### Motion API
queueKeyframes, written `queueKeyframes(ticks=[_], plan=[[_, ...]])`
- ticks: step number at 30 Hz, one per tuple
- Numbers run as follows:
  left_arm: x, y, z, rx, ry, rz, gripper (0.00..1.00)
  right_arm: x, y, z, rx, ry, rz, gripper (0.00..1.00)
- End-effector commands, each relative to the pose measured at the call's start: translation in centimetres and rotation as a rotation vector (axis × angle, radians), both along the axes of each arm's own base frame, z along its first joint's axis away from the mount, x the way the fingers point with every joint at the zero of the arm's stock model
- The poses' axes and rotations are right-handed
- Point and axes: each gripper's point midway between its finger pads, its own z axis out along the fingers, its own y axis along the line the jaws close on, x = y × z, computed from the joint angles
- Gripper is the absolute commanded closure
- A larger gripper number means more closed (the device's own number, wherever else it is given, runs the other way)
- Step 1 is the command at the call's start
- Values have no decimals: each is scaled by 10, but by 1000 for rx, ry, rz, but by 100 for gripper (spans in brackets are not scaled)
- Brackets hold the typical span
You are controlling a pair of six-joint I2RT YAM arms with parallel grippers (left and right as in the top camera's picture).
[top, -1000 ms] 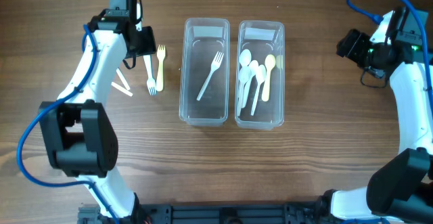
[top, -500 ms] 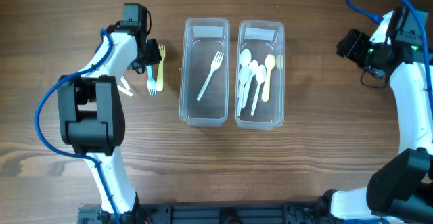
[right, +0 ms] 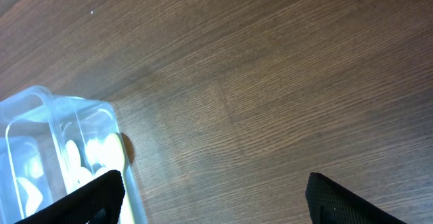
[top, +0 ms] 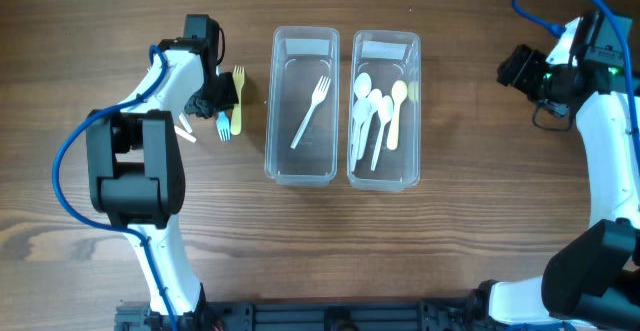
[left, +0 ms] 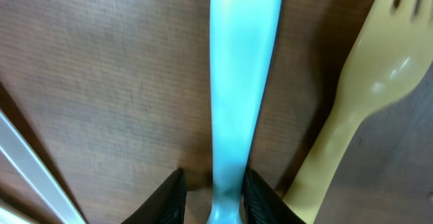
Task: Pack container
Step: 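Grasp the blue fork with the left gripper, then place the blue fork in the left tray and return to the yellow fork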
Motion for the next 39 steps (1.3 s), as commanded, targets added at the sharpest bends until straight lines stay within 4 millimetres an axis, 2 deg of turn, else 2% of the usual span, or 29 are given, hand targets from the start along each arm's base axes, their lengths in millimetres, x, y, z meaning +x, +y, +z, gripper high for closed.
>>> queueKeyframes(ticks=[1, 3, 7, 10, 14, 16, 19, 22, 23, 26, 29, 31, 35, 36, 39], plan=[[-23, -3, -18, -37, 105, -12, 69, -1, -1, -7, -10, 21, 0, 14], [-17, -3, -18, -38, 78, -13, 68, -1, -1, -7, -10, 21, 0, 14], [25, -6, -18, -33, -85, -127, 65, 0, -1, -7, -11, 21, 0, 14], [41, -7, -25, -21, -139, -187, 64, -1, -1, -7, -10, 21, 0, 14], [37, -4, -44, -8, -107, -183, 67, -2, -1, -8, -8, 30, 1, 14], [29, -4, -54, -9, -66, -184, 77, -2, -1, -8, -8, 30, 0, 14], [26, -3, -55, -9, -54, -184, 84, -2, -1, -8, -8, 30, 0, 14], [18, -3, -54, -10, -20, -188, 96, -2, -1, -8, -8, 30, 0, 15], [15, -3, -52, -10, -11, -192, 96, -2, -1, -8, -8, 30, 0, 14], [19, -3, -19, -8, -53, -192, 96, -2, -1, -8, -7, 29, 0, 14], [31, -4, 39, -3, -181, -192, 96, -2, -1, -8, -8, 29, 0, 14], [32, -9, 80, -7, -261, -202, 96, -2, -1, -8, -8, 29, 0, 15], [28, -43, 142, -31, -398, -275, 96, -2, -1, -8, -7, 29, 0, 15], [22, -68, 163, -51, -444, -329, 96, -2, -1, -8, -8, 29, 0, 14], [6, -114, 173, -99, -455, -430, 96, -2, -1, -8, -7, 30, 0, 14]])
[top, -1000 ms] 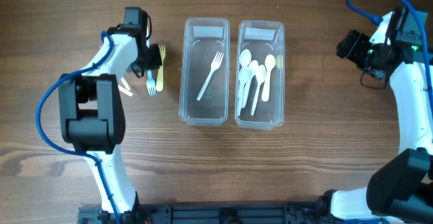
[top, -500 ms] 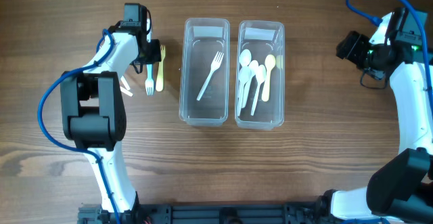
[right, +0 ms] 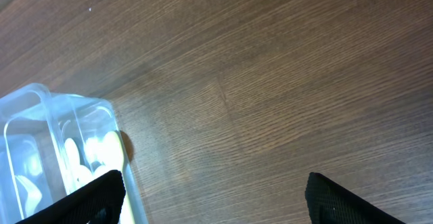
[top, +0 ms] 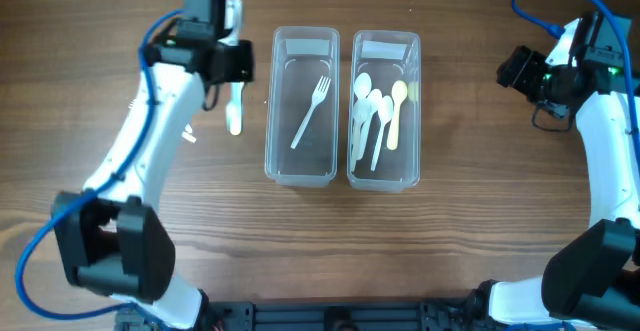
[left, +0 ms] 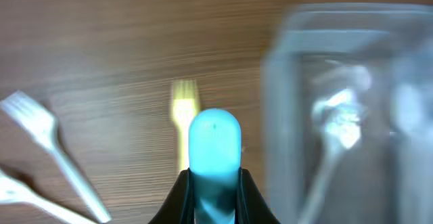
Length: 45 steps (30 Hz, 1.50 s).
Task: Pack container
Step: 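Place the blue fork in the left tray and return to the yellow fork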
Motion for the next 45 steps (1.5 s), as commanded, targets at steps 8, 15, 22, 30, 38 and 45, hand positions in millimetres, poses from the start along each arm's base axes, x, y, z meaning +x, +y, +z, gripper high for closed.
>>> queueKeyframes(ticks=[8, 15, 22, 30, 38, 45], plan=[[-24, -124, -53, -49, 94, -208, 82, -1, -1, -7, -10, 22, 0, 14], [0, -90, 3, -86, -32, -128, 6, -2, -1, -8, -8, 29, 0, 14], [32, 39, -17, -18, -12, 158, 9, -1, -1, -7, -10, 22, 0, 14], [1, 25, -148, 43, 338, -31, 47, -1, -1, -8, -9, 24, 0, 14], [-62, 25, -158, 41, 597, -32, 62, -3, -1, -9, -7, 35, 0, 14], [-59, 24, -166, 32, 573, -8, 54, -4, 0, -9, -6, 36, 0, 15]])
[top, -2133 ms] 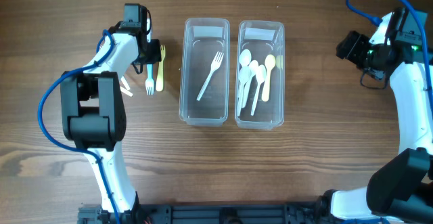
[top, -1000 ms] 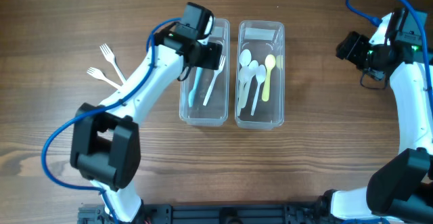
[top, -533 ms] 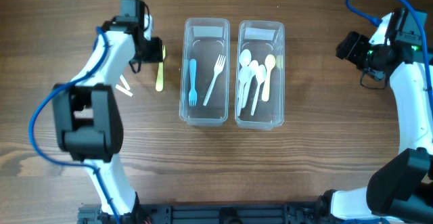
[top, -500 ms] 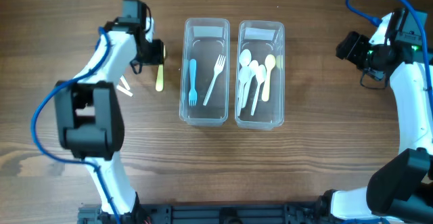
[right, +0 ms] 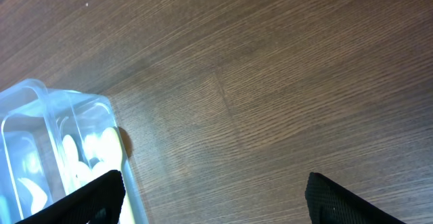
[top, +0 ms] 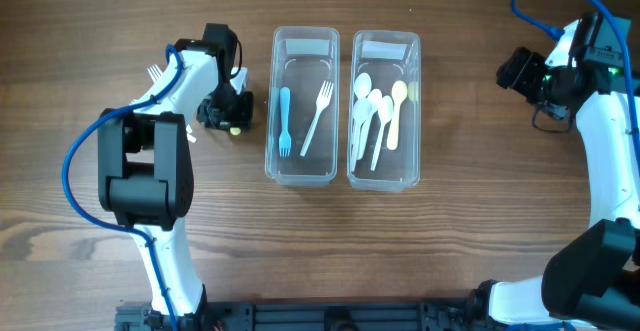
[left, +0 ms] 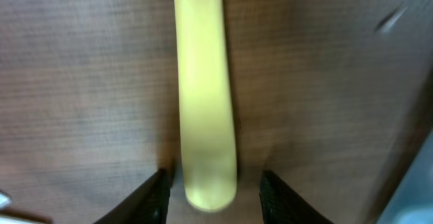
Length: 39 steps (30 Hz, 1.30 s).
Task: Pack container
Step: 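Place the blue fork in the left tray and return to the yellow fork, then grasp the yellow fork with the left gripper and place it in the left tray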
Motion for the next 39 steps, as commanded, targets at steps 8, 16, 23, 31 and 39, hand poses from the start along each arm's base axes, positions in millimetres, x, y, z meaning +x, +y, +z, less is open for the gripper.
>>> queueKeyframes(ticks=[8, 16, 23, 31, 39], plan=[[4, -2, -7, -15, -18, 4, 75, -2, -3, -8, -21, 27, -2, 14], [22, -4, 27, -24, -98, 0, 96, -1, -3, -7, -23, 23, 2, 15], [43, -5, 57, -30, -210, -7, 46, -1, -3, -7, -24, 23, 3, 14], [82, -17, 43, -31, -345, -178, 53, -1, -3, -8, -25, 24, 5, 15], [72, -37, -4, -17, -266, -403, 60, -3, -2, -9, -22, 33, 6, 15]])
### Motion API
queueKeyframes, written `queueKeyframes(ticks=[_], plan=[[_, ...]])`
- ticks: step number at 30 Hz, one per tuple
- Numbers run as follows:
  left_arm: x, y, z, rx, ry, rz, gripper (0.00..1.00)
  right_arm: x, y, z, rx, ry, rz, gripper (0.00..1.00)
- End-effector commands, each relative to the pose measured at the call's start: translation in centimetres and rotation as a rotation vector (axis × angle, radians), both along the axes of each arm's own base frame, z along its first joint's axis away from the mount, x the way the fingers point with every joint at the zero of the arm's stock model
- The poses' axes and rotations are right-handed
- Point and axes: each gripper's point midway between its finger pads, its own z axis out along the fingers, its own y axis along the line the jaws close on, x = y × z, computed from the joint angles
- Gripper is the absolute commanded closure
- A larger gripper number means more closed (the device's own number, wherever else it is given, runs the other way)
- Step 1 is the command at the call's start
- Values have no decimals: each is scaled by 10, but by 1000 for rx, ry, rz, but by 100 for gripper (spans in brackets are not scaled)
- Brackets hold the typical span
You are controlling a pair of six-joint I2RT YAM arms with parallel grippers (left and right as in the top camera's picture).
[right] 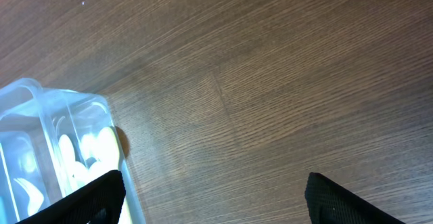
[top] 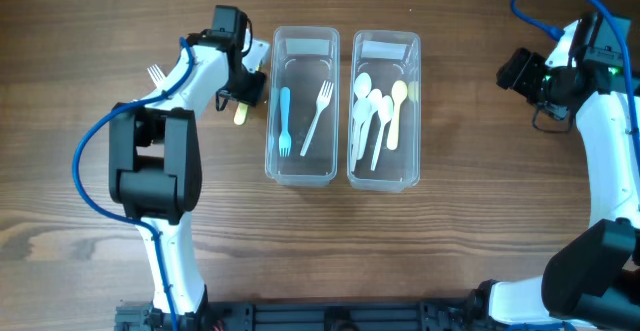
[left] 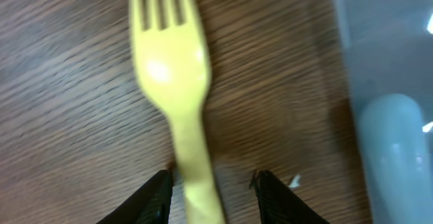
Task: Pack container
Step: 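Grasp the yellow fork with the left gripper and place it in the left tray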
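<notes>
Two clear containers stand side by side. The left container [top: 303, 46] holds a blue fork [top: 284, 121] and a white fork [top: 318, 119]. In the right container [top: 385, 46] lie several pale spoons [top: 375, 111]. A yellow fork [left: 169, 68] lies on the wood just left of the left container, tines pointing away from the wrist. My left gripper [left: 210, 187] is open, and the fork's handle runs between its fingers, closer to the left one. Its handle end [top: 240, 115] sticks out below the gripper in the overhead view. My right gripper [right: 216, 197] hangs open over bare wood, far right.
A white fork [top: 157, 73] lies on the table left of my left arm. The left container's wall [left: 352, 55] is close on the right of my left gripper, the blue fork [left: 389, 149] showing through it. Black rails run along the table's front edge [top: 320, 316].
My left gripper was at the yellow fork's handle end. It now sits farther along the handle, towards the tines and nearer the left container's far corner, still open. The right arm has not moved.
My left gripper was shut on the blue fork lying beside the yellow one. Then it held that fork raised next to the left container. Later the blue fork lay in the container with the white fork, and the gripper stood open around the yellow fork's handle, as now.
</notes>
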Motion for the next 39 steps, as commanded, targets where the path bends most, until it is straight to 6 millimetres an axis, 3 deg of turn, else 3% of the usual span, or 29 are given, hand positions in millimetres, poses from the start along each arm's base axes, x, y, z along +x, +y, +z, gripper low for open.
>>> queueKeyframes(ticks=[1, 7, 9, 13, 15, 18, 21, 22, 25, 26, 28, 32, 39], plan=[[-2, -9, -11, 17, 17, -88, 65, -2, -1, -8, -14, 28, 6, 15], [-21, 0, -33, 52, 117, -52, 81, -4, -1, -9, -19, 37, 20, 15], [-25, 3, -34, 66, 134, -50, 91, -5, -1, -9, -19, 38, 20, 15], [-21, 21, -30, 154, 117, 24, 95, -5, -1, -9, -20, 37, 20, 15], [-14, 22, -16, 149, 83, 31, 96, -4, -1, -9, -19, 37, 20, 15], [3, 24, 20, 131, -5, 47, 91, -4, -1, -9, -19, 37, 20, 15], [9, 20, 53, 117, -80, 47, 89, -5, -1, -9, -19, 38, 20, 15], [11, 19, 73, 108, -125, 48, 88, -4, -1, -9, -19, 37, 20, 15], [13, 17, 98, 90, -177, 50, 84, -4, -1, -9, -19, 36, 20, 15], [12, 16, 97, 80, -172, 47, 77, -4, -1, -9, -19, 36, 19, 15], [18, 12, 84, 66, -169, 42, 42, -4, -1, -9, -19, 37, 19, 15], [44, 2, 47, 28, -197, 31, 38, -5, -1, -9, -19, 39, 20, 15], [42, 3, 7, 37, -133, 31, 41, -8, 0, -10, -15, 51, 20, 15]])
